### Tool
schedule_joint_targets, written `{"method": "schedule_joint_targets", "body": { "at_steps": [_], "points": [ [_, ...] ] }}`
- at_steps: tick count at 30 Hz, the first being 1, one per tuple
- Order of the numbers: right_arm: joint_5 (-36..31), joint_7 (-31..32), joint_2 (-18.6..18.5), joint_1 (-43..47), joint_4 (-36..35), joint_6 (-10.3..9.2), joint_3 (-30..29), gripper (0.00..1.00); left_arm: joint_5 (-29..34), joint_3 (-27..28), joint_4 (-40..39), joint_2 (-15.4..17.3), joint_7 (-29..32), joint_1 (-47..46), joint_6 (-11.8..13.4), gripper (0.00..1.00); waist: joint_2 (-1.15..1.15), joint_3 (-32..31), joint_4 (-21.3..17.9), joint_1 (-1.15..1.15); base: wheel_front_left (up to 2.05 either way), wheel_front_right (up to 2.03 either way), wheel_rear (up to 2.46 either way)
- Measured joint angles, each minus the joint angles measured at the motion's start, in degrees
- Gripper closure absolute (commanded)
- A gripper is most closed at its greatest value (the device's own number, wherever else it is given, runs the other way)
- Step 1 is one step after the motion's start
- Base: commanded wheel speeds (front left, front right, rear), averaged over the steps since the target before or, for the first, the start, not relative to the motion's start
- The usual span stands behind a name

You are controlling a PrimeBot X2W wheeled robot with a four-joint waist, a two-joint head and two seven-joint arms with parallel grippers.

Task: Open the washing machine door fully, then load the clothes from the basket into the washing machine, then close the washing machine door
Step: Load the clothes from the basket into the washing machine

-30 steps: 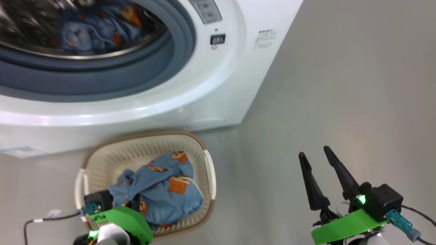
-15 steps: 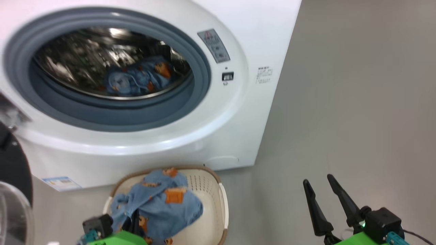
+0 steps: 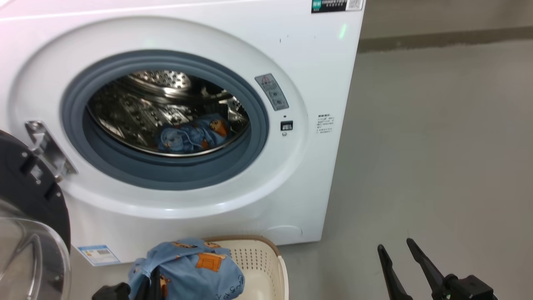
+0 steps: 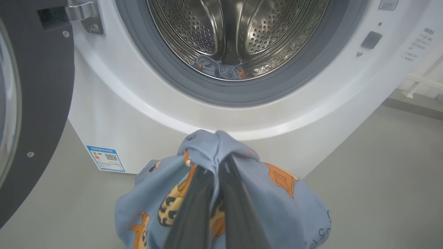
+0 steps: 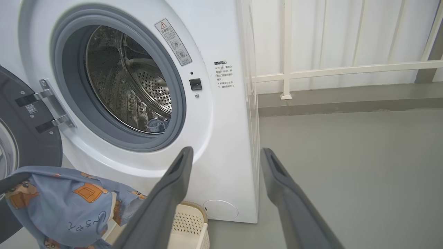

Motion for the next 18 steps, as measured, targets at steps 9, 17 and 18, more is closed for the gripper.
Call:
{"method": "schedule_joint_targets", "body": {
  "at_steps": [9, 17, 18],
  "points": [
    [-0.08, 0.00, -0.44, 1.18, 0.58, 0.00, -0.65, 0.00, 3.63, 1.34, -8.21, 0.01, 0.00, 4.53, 0.91, 1.00, 0.00, -3.28, 0.32, 0.00, 0.00, 0.00, 0.00],
    [-0.08, 0.00, -0.43, 2.22, 0.85, 0.00, -1.31, 0.00, 6.36, 2.14, -14.00, 0.43, -0.02, 6.95, 1.29, 1.00, 0.00, -3.62, 0.43, 0.00, 0.00, 0.00, 0.00],
    [-0.08, 0.00, -0.43, 2.21, 0.85, 0.00, -1.36, 0.00, 6.46, 2.32, -14.57, 0.46, -0.05, 7.18, 1.27, 1.00, 0.00, -3.48, 0.41, 0.00, 0.00, 0.00, 0.00]
  ]
}}
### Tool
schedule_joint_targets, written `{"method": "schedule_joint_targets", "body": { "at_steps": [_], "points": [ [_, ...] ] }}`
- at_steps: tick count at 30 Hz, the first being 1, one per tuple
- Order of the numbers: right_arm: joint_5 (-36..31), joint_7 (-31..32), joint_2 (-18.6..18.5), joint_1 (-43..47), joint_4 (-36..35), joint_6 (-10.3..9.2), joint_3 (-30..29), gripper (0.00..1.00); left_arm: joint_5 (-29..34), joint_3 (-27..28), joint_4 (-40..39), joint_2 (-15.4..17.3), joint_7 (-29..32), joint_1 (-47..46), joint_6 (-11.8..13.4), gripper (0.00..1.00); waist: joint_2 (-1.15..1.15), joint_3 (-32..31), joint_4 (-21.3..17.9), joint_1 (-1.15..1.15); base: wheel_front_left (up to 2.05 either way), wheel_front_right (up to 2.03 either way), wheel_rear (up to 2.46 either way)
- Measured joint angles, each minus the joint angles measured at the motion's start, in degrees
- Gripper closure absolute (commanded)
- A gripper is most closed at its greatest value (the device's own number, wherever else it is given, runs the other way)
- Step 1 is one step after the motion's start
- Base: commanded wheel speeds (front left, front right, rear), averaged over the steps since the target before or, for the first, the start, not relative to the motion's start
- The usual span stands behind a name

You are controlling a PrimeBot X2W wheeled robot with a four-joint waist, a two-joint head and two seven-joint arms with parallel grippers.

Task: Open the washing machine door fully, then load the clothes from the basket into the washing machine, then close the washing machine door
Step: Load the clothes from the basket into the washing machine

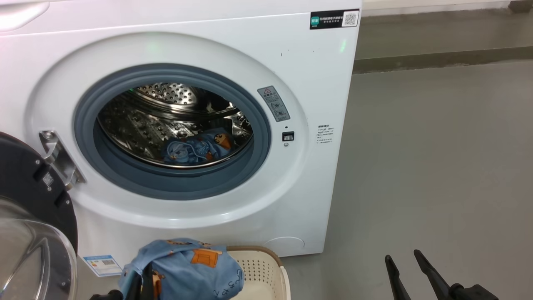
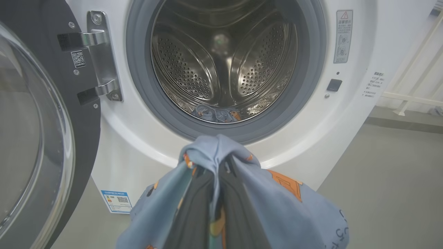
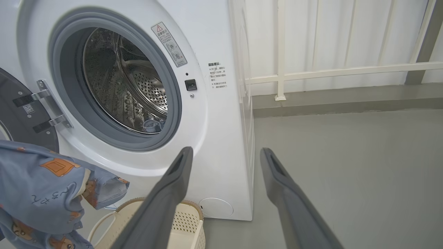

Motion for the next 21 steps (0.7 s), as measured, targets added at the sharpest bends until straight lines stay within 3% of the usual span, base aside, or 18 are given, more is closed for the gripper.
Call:
{"method": "schedule_joint_targets", "body": {
  "at_steps": [21],
  "points": [
    [-1.26, 0.00, 0.19, -0.28, 0.04, 0.00, 0.86, 0.00, 0.90, 2.24, -3.58, 0.29, -0.11, 0.19, -0.29, 1.00, 0.00, 2.14, -0.11, 0.00, 0.00, 0.00, 0.00]
  ]
}}
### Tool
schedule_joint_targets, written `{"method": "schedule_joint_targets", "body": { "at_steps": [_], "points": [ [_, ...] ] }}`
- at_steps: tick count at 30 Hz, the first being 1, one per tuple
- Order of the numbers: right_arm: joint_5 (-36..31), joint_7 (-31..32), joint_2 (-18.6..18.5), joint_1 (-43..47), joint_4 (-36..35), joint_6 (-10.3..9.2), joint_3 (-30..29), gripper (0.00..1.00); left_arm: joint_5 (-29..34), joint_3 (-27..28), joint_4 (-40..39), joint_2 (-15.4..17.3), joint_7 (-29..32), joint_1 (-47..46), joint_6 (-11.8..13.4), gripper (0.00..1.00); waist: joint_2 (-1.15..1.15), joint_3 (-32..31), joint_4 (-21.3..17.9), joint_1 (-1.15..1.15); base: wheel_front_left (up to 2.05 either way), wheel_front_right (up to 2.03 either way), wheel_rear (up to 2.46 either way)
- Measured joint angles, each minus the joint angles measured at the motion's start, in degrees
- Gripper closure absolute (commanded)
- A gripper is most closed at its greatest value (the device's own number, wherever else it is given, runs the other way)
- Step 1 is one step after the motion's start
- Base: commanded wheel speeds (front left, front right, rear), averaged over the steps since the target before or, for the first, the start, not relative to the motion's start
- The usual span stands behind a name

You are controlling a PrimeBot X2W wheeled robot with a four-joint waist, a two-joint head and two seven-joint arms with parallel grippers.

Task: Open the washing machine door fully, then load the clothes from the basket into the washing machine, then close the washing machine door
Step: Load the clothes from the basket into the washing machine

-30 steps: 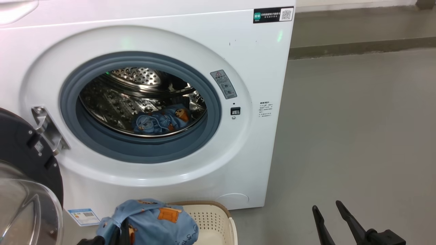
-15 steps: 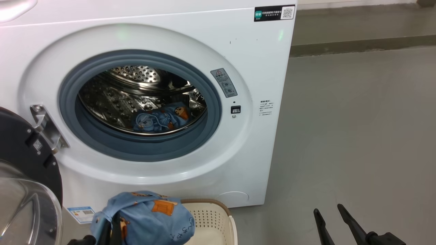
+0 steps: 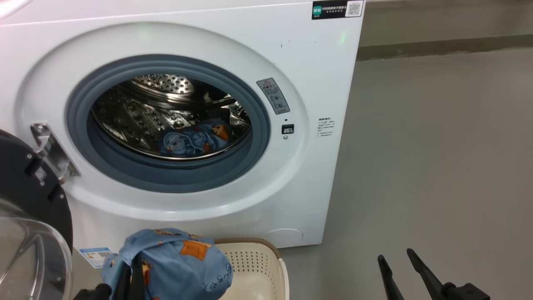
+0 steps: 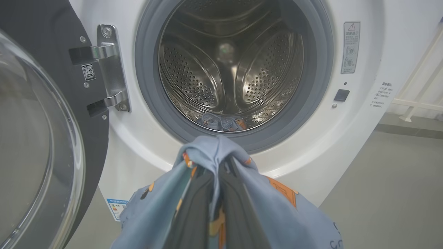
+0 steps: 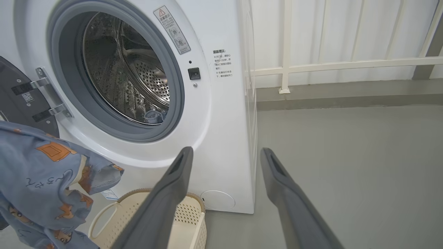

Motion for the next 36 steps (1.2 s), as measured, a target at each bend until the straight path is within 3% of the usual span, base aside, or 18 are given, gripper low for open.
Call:
{"method": "schedule_joint_targets", "body": {
  "at_steps": [18, 36],
  "points": [
    [0.14, 0.00, 0.68, -2.07, 0.80, 0.00, 4.05, 0.00, -3.09, 2.89, 6.67, 2.01, 0.36, -15.63, -1.02, 1.00, 0.00, 3.91, -5.65, 0.00, 0.00, 0.00, 0.00],
    [3.03, 0.00, 1.01, -8.08, -1.26, 0.00, 7.62, 0.00, -0.19, 4.05, 28.24, 9.87, 0.16, -45.89, -2.34, 1.00, 0.00, 15.49, -11.89, 0.00, 0.00, 0.00, 0.00]
  ]
}}
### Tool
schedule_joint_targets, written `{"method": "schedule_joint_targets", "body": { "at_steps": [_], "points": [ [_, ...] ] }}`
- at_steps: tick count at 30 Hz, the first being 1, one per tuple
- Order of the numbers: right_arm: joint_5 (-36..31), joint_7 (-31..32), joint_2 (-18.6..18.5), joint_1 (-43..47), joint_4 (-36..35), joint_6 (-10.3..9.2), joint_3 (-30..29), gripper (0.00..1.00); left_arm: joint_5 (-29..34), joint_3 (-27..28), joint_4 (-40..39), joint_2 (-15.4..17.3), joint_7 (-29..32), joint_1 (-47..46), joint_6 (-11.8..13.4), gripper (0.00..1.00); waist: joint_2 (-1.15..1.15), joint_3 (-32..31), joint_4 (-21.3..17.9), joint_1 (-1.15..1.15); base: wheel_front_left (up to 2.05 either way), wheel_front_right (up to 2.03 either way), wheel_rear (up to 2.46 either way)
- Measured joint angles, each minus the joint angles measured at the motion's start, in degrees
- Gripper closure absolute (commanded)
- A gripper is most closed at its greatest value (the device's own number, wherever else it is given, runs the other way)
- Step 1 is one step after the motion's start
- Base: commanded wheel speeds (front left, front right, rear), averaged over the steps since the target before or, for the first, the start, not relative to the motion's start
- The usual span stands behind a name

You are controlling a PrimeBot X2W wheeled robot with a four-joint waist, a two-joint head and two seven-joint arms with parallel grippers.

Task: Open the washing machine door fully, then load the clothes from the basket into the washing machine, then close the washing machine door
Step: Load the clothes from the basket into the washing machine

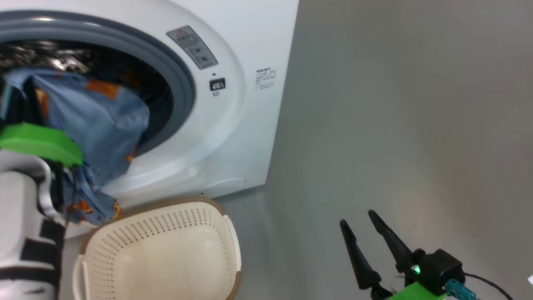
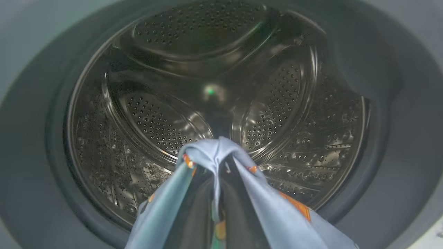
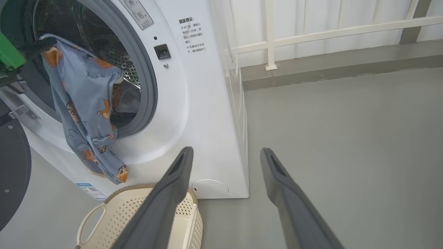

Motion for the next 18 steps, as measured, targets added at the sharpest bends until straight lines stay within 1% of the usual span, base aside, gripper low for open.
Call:
{"method": "schedule_joint_targets", "body": {
  "at_steps": [6, 18],
  "points": [
    [0.55, 0.00, 0.01, -1.50, -0.27, 0.00, 2.12, 0.00, 1.05, 1.03, 7.10, 1.40, -0.41, -4.75, 0.08, 1.00, 0.00, 3.84, -1.88, 0.00, 0.00, 0.00, 0.00],
    [1.05, 0.00, 0.04, -2.63, -1.08, 0.00, 4.08, 0.00, 3.39, 2.46, 14.12, 5.02, -0.41, -10.26, -0.04, 1.00, 0.00, 9.17, -5.79, 0.00, 0.00, 0.00, 0.00]
  ]
}}
